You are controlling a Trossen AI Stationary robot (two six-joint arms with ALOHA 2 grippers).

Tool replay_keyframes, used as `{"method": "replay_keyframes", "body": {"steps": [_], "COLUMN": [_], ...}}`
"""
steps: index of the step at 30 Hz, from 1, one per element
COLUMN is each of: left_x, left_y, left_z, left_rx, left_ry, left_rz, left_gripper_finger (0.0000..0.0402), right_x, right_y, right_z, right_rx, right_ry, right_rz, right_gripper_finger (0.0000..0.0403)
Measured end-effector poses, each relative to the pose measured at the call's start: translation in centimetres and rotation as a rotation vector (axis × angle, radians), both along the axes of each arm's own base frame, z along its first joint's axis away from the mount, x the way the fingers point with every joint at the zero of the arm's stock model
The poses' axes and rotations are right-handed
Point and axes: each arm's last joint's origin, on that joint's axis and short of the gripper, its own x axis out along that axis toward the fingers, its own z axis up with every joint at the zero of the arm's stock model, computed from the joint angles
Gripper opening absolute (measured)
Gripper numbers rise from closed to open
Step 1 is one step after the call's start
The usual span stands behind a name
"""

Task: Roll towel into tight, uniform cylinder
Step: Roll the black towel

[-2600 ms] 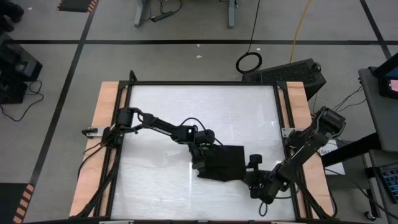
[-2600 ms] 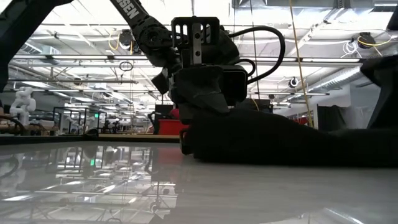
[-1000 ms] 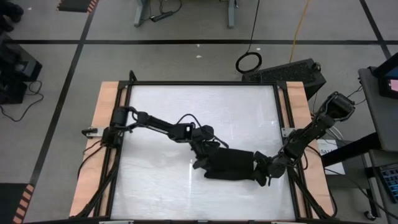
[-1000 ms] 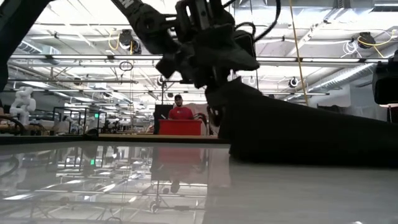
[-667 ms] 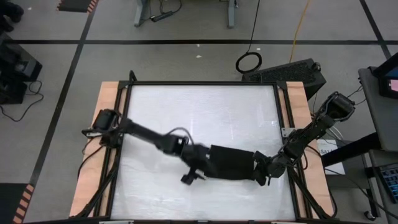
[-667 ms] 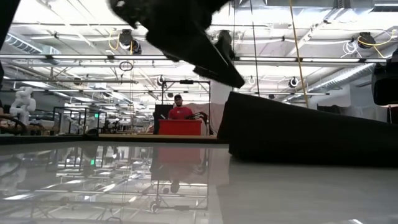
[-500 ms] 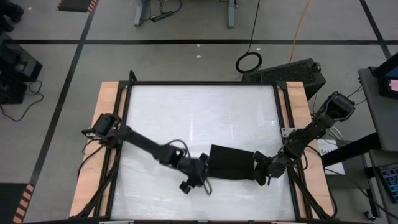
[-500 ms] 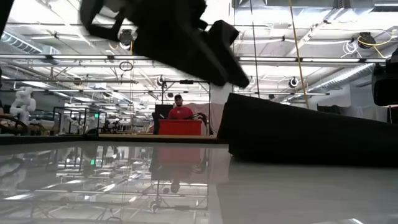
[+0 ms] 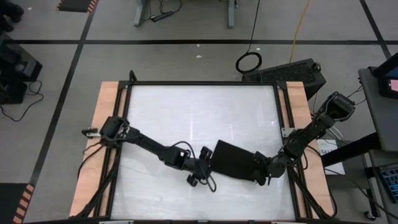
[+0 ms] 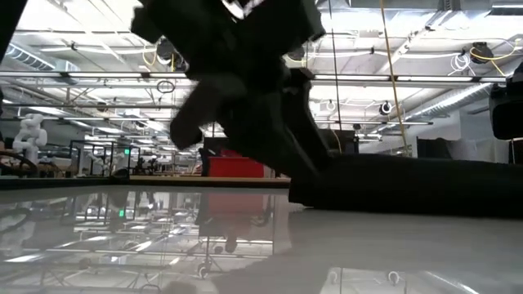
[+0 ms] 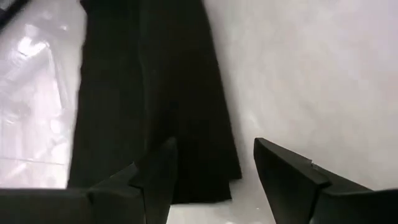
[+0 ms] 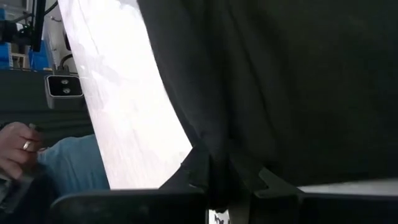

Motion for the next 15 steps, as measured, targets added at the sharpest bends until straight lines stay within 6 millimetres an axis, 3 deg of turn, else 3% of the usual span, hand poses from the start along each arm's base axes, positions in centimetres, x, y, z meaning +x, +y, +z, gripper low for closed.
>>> {"method": "replay_keyframes", "body": {"steps": [8,15], "left_x": [1.0,1.3], "left_y": [1.8,3.3], "left_z": [-0.4,-1.5], "left_rx": [0.051,-0.053], "left_ry": [-0.034,0.042], "left_rz": [0.008,0.006], "left_gripper_finger": [0.0217,0.0217], "right_x": [0.1,0.0], "right_y": [0.1,0.1], "right_z": [0.1,0.1], "right_rx": [0.018,0.023], "right_ry": [-0.005,-0.002], "right_rz": [0.012,0.020], "right_gripper_finger": [0.0010,0.0010]}}
